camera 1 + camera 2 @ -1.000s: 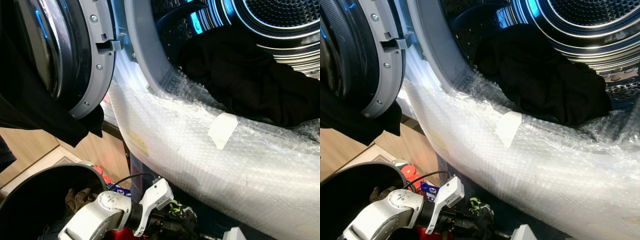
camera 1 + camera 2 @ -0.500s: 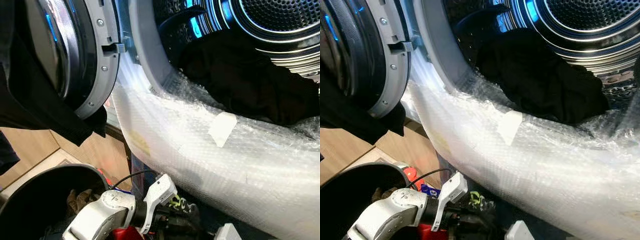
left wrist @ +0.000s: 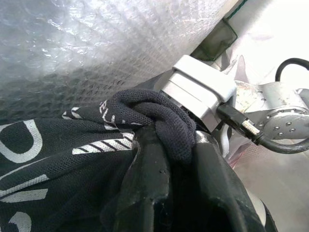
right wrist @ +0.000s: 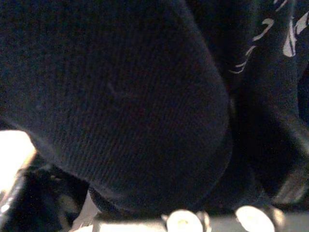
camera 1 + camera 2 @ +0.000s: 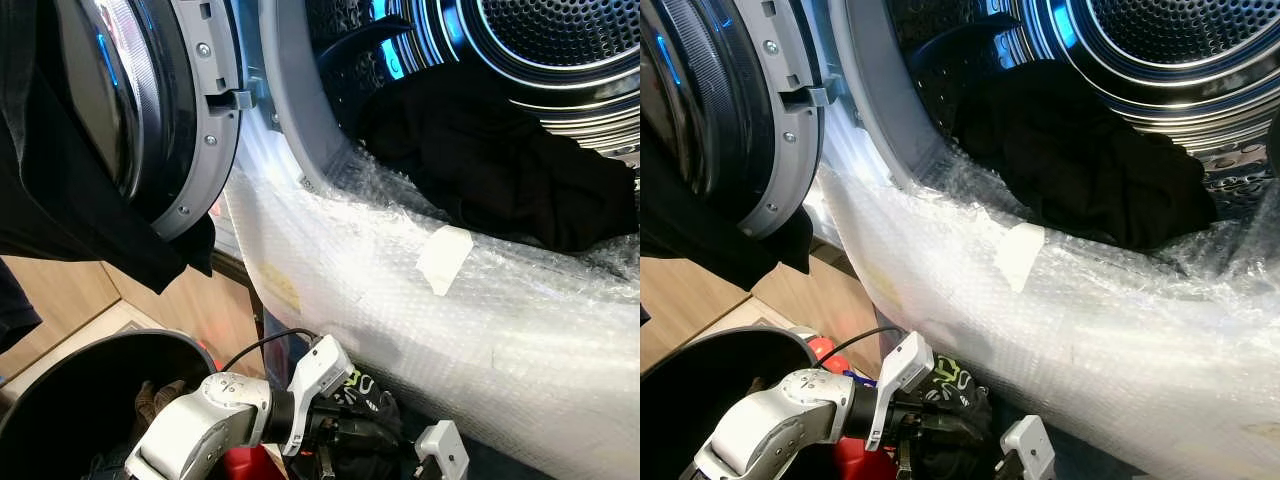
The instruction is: Clothes washing
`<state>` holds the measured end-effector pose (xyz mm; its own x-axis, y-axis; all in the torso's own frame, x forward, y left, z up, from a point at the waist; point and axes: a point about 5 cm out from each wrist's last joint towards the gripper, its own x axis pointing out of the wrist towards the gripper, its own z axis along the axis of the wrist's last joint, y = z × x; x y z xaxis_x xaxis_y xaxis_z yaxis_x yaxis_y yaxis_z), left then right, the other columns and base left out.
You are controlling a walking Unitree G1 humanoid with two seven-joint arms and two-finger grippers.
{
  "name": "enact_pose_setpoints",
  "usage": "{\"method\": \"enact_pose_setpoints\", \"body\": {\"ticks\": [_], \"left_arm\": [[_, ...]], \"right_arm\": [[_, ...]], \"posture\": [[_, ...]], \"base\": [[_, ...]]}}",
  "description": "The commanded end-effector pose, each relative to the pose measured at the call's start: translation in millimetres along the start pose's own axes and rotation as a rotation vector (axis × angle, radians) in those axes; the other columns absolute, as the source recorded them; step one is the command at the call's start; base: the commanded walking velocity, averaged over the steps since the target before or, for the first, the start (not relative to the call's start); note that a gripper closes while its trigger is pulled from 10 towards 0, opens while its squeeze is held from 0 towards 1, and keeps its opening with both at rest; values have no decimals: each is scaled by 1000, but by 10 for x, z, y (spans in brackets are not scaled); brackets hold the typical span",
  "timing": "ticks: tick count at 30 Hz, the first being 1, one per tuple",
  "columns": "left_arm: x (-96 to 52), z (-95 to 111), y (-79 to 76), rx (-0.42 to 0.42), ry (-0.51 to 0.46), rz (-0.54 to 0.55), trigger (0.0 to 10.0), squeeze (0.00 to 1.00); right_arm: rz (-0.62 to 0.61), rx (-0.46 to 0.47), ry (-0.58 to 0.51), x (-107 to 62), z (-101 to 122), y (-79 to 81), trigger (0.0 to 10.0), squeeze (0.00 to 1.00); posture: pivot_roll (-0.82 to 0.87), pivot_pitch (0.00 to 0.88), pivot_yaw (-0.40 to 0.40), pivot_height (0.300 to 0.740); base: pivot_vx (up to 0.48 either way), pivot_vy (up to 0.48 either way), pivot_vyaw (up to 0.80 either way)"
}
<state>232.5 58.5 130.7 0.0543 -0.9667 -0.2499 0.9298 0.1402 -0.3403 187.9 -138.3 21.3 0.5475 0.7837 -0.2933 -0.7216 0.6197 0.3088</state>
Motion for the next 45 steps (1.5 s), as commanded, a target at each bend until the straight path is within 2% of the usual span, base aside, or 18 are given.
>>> {"method": "enact_pose_setpoints", "body": {"ticks": [1,8,13,18,23,24,25,26,27,30,31,32,34,37,39,41,45], "left_arm": [[16,177,-103,63,-52,-59,0,0],[-35,154,-88,61,-40,-40,0,0],[-83,157,-32,92,-21,-6,0,0],[-96,160,-48,110,-18,-3,0,0],[-54,93,-98,144,27,-18,0,0],[-57,88,-87,165,35,-5,2392,0],[-72,58,-59,189,74,17,6549,0],[-81,37,-39,201,100,28,10000,0],[-103,-14,50,241,158,96,10000,0],[-126,-21,133,273,166,179,10000,0],[-125,-32,134,279,164,189,10000,0],[-126,-64,117,244,171,170,10000,0],[-125,-79,98,229,168,158,10000,0],[-105,-35,124,217,137,184,10000,0],[-89,33,194,246,106,242,10000,0],[-78,58,218,227,91,259,10000,0],[-48,30,226,241,129,243,10000,0]], "right_arm": [[1,3,-8,32,2,-15,0,0],[-14,24,-37,43,18,-56,0,0],[-19,37,-87,47,56,-79,0,0],[23,30,-61,50,-11,-21,0,0],[50,34,-39,27,-68,18,0,0],[52,34,-39,20,-65,16,0,0],[52,28,-30,11,-63,5,0,0],[59,24,-23,7,-62,3,0,0],[75,27,-22,-5,-58,6,0,0],[83,20,-22,-26,-51,4,0,0],[85,20,-22,-34,-52,7,0,0],[85,13,-13,-34,-56,4,0,0],[76,12,-22,-8,-37,-15,0,0],[70,6,-47,30,18,-33,0,0],[82,9,-57,50,49,-16,0,0],[98,5,-50,53,43,1,0,0],[106,-2,-41,59,39,-16,0,0]], "posture": [[-49,7,46,740],[-42,0,47,740],[-38,0,52,740],[-38,0,57,740],[-43,0,62,740],[-44,0,62,740],[-44,0,61,740],[-45,0,66,740],[-44,0,67,740],[-34,0,67,740],[-33,0,68,740],[-31,0,67,740],[-38,0,75,740],[-38,0,80,740],[-36,0,81,740],[-34,0,80,740],[-30,1,81,740]], "base": [[0,0,0],[0,0,0],[0,0,0],[0,0,0],[0,0,0],[0,0,0],[0,0,0],[0,0,0],[0,0,0],[0,0,0],[0,0,0],[0,0,0],[0,0,0],[0,0,0],[0,0,0],[0,0,0],[0,0,0]]}}
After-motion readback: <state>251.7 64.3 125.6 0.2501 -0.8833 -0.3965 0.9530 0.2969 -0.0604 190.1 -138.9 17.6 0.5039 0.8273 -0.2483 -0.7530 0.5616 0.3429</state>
